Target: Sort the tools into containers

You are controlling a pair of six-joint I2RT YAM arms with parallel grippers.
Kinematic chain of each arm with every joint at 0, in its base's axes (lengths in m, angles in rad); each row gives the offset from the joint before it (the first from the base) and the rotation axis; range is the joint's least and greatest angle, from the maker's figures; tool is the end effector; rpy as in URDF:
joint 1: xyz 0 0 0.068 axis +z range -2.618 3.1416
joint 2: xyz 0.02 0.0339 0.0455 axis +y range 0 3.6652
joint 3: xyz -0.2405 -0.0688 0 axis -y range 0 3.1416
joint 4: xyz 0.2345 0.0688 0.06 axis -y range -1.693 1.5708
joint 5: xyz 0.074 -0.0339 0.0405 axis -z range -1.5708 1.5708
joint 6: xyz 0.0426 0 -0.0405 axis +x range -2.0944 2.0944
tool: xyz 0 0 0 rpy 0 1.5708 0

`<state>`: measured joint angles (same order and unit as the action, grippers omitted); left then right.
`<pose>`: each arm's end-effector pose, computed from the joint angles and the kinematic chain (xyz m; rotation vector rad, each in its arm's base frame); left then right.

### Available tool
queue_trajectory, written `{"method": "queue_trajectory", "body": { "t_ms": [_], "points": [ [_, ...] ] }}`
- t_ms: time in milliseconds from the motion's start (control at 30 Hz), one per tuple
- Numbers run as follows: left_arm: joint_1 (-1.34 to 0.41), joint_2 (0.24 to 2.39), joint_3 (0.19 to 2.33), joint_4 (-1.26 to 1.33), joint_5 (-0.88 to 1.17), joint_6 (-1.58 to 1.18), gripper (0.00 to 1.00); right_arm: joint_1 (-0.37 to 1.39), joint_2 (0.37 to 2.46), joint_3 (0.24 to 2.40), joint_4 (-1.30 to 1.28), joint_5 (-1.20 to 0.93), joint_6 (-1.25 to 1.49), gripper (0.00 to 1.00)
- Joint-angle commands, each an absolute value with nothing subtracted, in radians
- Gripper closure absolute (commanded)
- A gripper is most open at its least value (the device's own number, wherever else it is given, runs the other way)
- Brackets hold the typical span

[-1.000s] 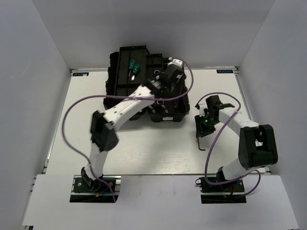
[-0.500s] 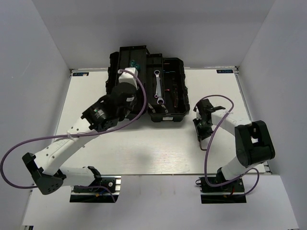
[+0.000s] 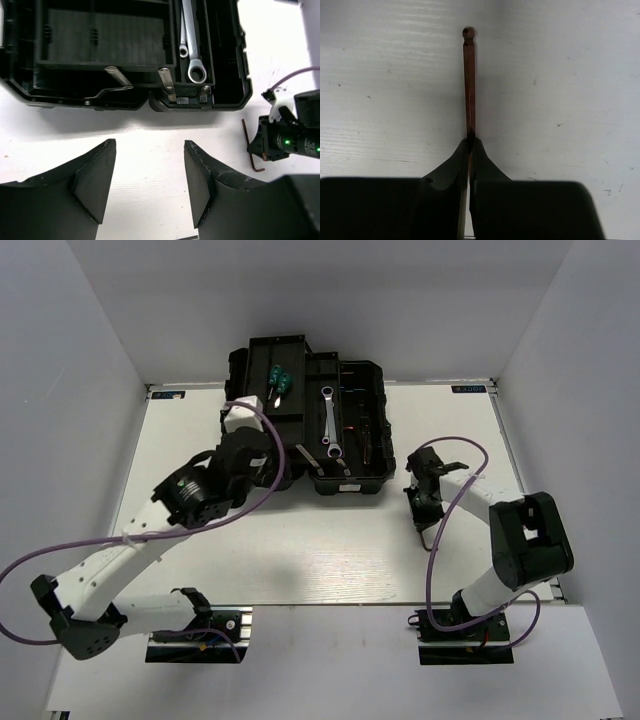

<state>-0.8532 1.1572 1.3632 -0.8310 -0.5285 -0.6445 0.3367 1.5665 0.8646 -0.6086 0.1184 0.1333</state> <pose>0.1677 -0.1595 0.3756 -0.0703 2.1151 -0.3147 0.2534 0.0834 0.1360 -0.2683 2.8477 -0.0777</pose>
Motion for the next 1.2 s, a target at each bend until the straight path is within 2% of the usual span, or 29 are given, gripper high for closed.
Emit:
{"method": "queue_trajectory", "body": {
  "t_ms": [0, 167, 367, 533, 667, 833, 1133, 1167],
  "points": [
    [-0.836, 1.048, 1.342, -0.888, -0.603, -0.702, 0.33, 0.311, 1.546, 0.863, -0.581, 0.158, 0.118, 1.00],
    [-0.836, 0.928, 1.273, -0.942, -0.681, -0.796, 0.29, 0.275, 1.440, 0.995, -0.679, 0.103, 0.061, 1.00],
    [-0.836, 0.829, 1.213, -1.118, -0.747, -1.041, 0.28, 0.255, 1.359, 1.101, -0.779, 0.039, 0.020, 1.00],
    [-0.836, 0.720, 1.106, -1.152, -0.761, -1.204, 0.28, 0.261, 1.373, 1.293, -0.775, -0.100, 0.005, 1.00],
    [-0.836, 0.699, 1.034, -1.152, -0.720, -1.244, 0.28, 0.268, 1.528, 1.480, -0.730, -0.247, 0.038, 1.00],
    [-0.836, 0.773, 1.034, -1.166, -0.696, -1.244, 0.28, 0.313, 1.830, 1.874, -0.690, -0.322, 0.130, 1.00],
    [-0.836, 0.805, 1.080, -1.200, -0.756, -1.244, 0.27, 0.345, 2.111, 2.014, -0.618, -0.399, 0.164, 1.00],
    [-0.836, 0.814, 1.080, -1.200, -0.756, -1.244, 0.27, 0.345, 2.118, 2.019, -0.621, -0.399, 0.160, 0.95]
  ]
}}
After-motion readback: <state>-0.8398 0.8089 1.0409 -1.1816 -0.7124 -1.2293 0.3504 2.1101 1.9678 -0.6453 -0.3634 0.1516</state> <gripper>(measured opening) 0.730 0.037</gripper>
